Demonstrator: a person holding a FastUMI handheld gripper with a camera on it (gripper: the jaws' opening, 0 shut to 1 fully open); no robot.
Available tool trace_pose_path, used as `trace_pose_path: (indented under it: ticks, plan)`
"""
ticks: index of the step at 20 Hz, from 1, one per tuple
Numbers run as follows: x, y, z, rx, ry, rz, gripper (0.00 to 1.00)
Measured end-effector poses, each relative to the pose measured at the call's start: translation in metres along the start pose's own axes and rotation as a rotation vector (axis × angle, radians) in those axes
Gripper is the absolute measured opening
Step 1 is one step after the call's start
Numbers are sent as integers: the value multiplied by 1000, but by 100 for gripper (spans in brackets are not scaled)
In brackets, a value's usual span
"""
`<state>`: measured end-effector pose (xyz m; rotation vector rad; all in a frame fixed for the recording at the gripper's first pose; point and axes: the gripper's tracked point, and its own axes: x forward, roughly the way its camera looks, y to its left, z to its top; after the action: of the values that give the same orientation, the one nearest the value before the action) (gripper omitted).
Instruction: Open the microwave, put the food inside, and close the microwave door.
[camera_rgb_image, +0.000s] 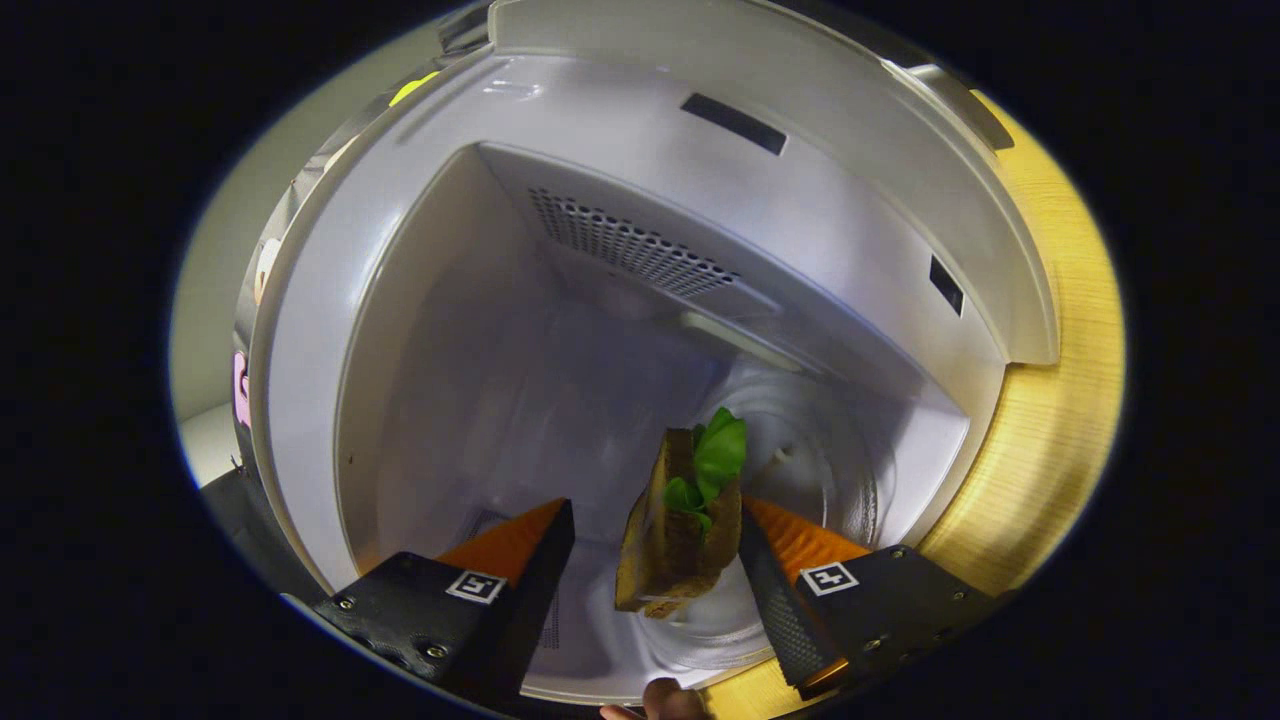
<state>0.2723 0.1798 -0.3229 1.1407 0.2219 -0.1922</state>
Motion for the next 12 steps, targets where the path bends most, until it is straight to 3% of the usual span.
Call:
trace_pose_path:
  ticks: [6,12]
  plan:
    - [-25,-8,9,5,44,9,92]
    - [-86,19,20,-64,82,136,92]
